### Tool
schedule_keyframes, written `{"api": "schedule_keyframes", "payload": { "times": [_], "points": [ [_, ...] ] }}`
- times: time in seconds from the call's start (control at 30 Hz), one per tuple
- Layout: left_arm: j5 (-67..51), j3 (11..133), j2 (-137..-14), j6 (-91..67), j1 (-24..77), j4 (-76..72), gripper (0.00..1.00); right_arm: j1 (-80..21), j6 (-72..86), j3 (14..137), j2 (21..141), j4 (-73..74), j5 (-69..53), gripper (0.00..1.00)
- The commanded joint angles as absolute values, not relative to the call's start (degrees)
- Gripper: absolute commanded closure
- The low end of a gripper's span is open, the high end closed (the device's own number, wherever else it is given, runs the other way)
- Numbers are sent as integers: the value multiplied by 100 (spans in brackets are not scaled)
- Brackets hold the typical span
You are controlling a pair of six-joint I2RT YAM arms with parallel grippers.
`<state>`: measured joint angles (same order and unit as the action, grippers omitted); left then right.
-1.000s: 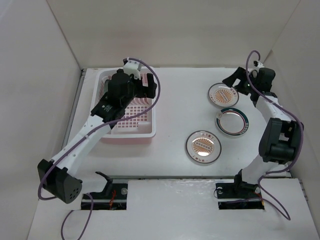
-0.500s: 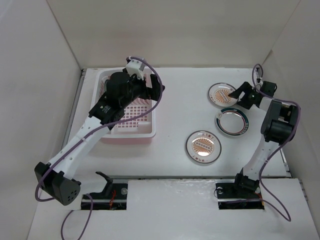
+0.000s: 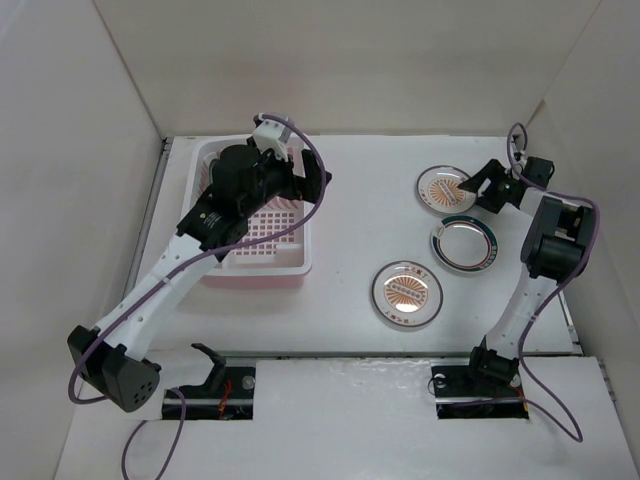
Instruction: Load the plates into the dish rack
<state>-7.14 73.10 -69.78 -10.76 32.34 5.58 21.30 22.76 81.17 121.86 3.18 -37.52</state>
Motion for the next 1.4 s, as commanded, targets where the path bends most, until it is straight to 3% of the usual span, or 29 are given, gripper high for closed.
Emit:
{"api": "schedule_keyframes", "payload": {
  "times": [0.0,0.13,0.27,0.33,0.43,0.47,0.6,0.93,1.37],
  "points": [
    [-826,7541,-6759,-1046,3305,448,0,2109,2303,8340,12331,562,-3665,16],
    [-765,7541,-6759,-1046,3305,448,0,2109,2355,8454,12384,764,-3665,22],
    [-659,7541,-6759,-1046,3357,501,0,2109,2355,8656,12437,1150,-3604,36],
    [-545,7594,-6759,-1046,3419,553,0,2109,2355,8744,12489,1300,-3604,54],
    [-475,7594,-6759,-993,3419,554,0,2109,2233,8807,12542,1502,-3604,71],
    [-475,7594,-6759,-993,3419,554,0,2109,2232,8868,12542,1555,-3604,83],
    [-352,7594,-6707,-993,3419,554,0,2109,2153,8921,12595,1687,-3604,100],
    [-246,7594,-6820,-993,3419,554,0,2109,2732,8385,12489,652,-4006,100],
    [-510,7541,-7128,-1160,3419,317,0,1917,5457,7084,11664,-3619,-5624,100]
  ]
}}
